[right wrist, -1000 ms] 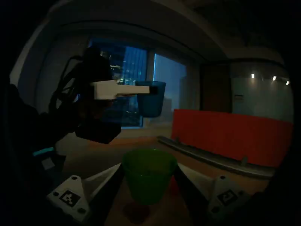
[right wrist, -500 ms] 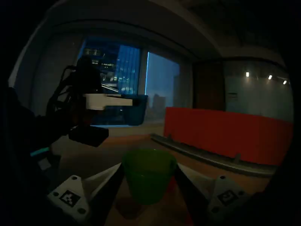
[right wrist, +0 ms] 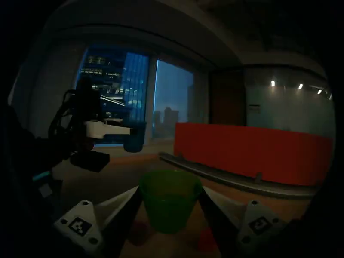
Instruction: Pour water
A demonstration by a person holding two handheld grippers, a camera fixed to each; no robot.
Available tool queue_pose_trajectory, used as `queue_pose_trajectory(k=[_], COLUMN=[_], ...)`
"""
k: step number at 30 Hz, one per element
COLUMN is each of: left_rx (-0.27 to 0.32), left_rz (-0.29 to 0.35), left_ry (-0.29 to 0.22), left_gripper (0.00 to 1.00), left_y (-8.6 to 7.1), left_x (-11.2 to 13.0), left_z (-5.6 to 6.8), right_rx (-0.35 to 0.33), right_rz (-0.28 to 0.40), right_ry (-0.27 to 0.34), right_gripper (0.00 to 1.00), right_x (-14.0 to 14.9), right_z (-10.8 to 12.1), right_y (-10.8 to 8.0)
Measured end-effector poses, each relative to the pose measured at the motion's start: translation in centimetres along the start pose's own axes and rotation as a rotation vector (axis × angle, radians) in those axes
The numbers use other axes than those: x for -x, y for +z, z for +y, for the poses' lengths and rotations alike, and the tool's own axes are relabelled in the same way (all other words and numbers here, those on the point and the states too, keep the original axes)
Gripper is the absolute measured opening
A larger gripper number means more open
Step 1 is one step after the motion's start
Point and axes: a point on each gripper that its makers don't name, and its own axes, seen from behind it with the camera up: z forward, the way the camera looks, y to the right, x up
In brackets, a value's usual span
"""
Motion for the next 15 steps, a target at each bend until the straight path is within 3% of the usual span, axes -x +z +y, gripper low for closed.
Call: queue_pose_trajectory(k=[15], left_rx=[-0.001], left_rz=[-0.042], left_ry=[-0.006], left_gripper=[0.86], left_y=[-0.2], left_x=[2.3], left_z=[-0.5], right_rx=[0.028], right_rz=[-0.016], right_ry=[0.001], right_gripper=[1.00], right_x=[0.3], right_z=[1.6], right_y=[-0.8])
